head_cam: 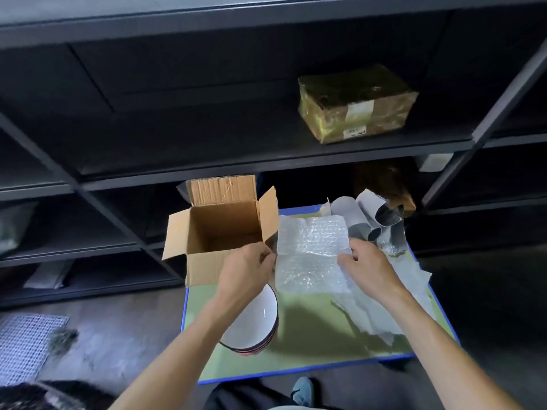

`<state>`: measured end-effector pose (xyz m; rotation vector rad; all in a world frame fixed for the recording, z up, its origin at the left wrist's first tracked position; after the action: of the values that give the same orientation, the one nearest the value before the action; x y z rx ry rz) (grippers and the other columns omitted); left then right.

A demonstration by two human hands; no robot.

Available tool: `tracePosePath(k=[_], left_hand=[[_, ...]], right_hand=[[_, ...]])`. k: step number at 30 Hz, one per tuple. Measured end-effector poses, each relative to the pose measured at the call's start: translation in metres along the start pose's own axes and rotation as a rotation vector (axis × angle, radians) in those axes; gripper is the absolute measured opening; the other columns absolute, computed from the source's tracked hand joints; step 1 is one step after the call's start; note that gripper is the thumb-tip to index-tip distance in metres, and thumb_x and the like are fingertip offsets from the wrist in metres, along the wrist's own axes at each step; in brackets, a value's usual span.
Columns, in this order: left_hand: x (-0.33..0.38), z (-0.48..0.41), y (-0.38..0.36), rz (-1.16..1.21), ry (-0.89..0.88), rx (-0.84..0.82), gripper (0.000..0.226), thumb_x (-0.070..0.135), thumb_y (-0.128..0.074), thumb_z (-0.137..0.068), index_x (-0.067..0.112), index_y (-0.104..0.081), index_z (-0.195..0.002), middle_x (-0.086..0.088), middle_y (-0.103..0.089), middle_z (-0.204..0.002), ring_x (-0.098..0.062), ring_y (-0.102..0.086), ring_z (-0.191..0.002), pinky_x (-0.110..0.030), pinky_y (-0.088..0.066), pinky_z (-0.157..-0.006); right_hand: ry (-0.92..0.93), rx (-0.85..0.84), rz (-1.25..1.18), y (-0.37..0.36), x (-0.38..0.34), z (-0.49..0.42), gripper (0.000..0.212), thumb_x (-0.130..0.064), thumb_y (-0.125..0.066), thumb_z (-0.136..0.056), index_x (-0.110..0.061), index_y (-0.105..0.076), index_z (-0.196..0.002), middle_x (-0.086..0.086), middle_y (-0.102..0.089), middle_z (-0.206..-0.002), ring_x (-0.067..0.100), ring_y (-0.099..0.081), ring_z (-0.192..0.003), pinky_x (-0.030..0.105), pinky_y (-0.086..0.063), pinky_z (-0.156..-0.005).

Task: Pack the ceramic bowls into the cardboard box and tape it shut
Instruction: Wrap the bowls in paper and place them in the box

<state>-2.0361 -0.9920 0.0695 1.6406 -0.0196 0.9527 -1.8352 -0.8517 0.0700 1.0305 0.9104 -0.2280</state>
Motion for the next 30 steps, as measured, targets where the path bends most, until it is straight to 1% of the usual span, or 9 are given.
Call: tracePosePath(k=[3, 5, 8, 10, 14, 18, 21, 25, 30], left_hand=[[-0.023, 0.015, 0.010, -0.038, -0.044, 0.001, 0.013, 0.022, -0.058, -0.090, 0.023, -0.066, -0.081, 0.008, -0.067, -0.077, -0.015, -0.060, -0.073, -0.038, -0.051, -0.065], [-0.038, 0.023, 0.016, -0.070, -0.059, 0.002, 0.010, 0.022, -0.060, -0.093, 0.020, -0.070, -0.094, 0.006, -0.068, -0.091, -0.016, -0.061, -0.085, -0.037, -0.051, -0.073], [-0.061, 0.036, 0.018, -0.155, -0.008, -0.051, 0.023, 0.029, -0.065, -0.093, 0.023, -0.064, -0.116, 0.004, -0.059, -0.106, -0.018, -0.055, -0.101, -0.031, -0.038, -0.075], [-0.071, 0.041, 0.017, -0.216, 0.036, -0.081, 0.028, 0.028, -0.063, -0.094, 0.024, -0.060, -0.121, 0.002, -0.058, -0.111, -0.022, -0.056, -0.103, -0.029, -0.034, -0.071], [-0.076, 0.043, 0.021, -0.247, 0.052, -0.061, 0.023, 0.022, -0.054, -0.096, 0.022, -0.061, -0.119, 0.001, -0.061, -0.107, -0.023, -0.058, -0.093, -0.029, -0.032, -0.066], [-0.074, 0.040, 0.026, -0.236, 0.007, -0.069, 0.020, 0.020, -0.058, -0.095, 0.019, -0.063, -0.114, -0.001, -0.065, -0.099, -0.021, -0.051, -0.082, -0.028, -0.032, -0.066], [-0.069, 0.039, 0.031, -0.243, -0.028, -0.066, 0.019, 0.019, -0.060, -0.093, 0.020, -0.065, -0.112, -0.002, -0.071, -0.098, -0.027, -0.061, -0.087, -0.029, -0.036, -0.066], [-0.061, 0.040, 0.040, -0.220, -0.029, -0.067, 0.021, 0.020, -0.061, -0.093, 0.022, -0.066, -0.113, -0.001, -0.074, -0.098, -0.027, -0.065, -0.089, -0.029, -0.043, -0.067], [-0.034, 0.035, 0.058, -0.147, -0.042, -0.083, 0.015, 0.021, -0.059, -0.094, 0.021, -0.067, -0.106, 0.002, -0.072, -0.092, -0.015, -0.058, -0.077, -0.015, -0.039, -0.055]], right_hand=[[0.043, -0.010, 0.055, -0.011, -0.009, 0.004, 0.035, -0.010, -0.051, -0.092, -0.018, -0.025, -0.070, -0.003, -0.024, -0.066, 0.013, -0.022, -0.058, 0.031, -0.018, -0.054], [0.052, -0.004, 0.062, -0.016, -0.011, 0.005, 0.036, -0.009, -0.050, -0.092, -0.018, -0.024, -0.069, -0.004, -0.024, -0.064, 0.013, -0.021, -0.057, 0.030, -0.017, -0.054], [0.059, -0.017, 0.066, -0.027, -0.016, 0.005, 0.033, -0.008, -0.050, -0.090, -0.018, -0.025, -0.070, -0.001, -0.024, -0.065, 0.014, -0.021, -0.058, 0.032, -0.018, -0.056], [0.056, -0.018, 0.076, -0.032, -0.018, 0.005, 0.032, -0.007, -0.048, -0.089, -0.018, -0.025, -0.070, 0.001, -0.024, -0.067, 0.015, -0.020, -0.059, 0.034, -0.018, -0.057], [0.028, 0.020, 0.102, -0.032, -0.024, 0.008, 0.030, -0.003, -0.044, -0.086, -0.018, -0.023, -0.070, 0.002, -0.023, -0.067, 0.016, -0.019, -0.062, 0.033, -0.016, -0.057], [-0.005, 0.055, 0.105, -0.023, -0.024, 0.013, 0.030, 0.001, -0.040, -0.084, -0.018, -0.021, -0.070, 0.003, -0.021, -0.069, 0.017, -0.017, -0.064, 0.034, -0.014, -0.057], [-0.037, 0.075, 0.111, -0.015, -0.018, 0.017, 0.030, 0.001, -0.040, -0.083, -0.018, -0.021, -0.070, 0.003, -0.022, -0.069, 0.017, -0.018, -0.065, 0.034, -0.015, -0.057], [-0.069, 0.102, 0.107, -0.010, -0.009, 0.022, 0.029, 0.000, -0.040, -0.083, -0.018, -0.022, -0.070, 0.002, -0.024, -0.067, 0.017, -0.021, -0.062, 0.034, -0.016, -0.056], [-0.094, 0.113, 0.083, -0.005, -0.002, 0.028, 0.028, -0.001, -0.040, -0.085, -0.017, -0.022, -0.070, 0.003, -0.024, -0.068, 0.016, -0.022, -0.057, 0.034, -0.016, -0.055]])
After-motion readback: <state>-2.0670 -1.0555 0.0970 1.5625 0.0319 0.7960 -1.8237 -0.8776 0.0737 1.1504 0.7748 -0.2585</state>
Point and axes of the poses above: each hand's wrist, its own z-axis away from the middle knuckle, its own y-axis out of the back of the hand, x = y × z, the point moved 5 cm from there along -z, towards the middle knuckle
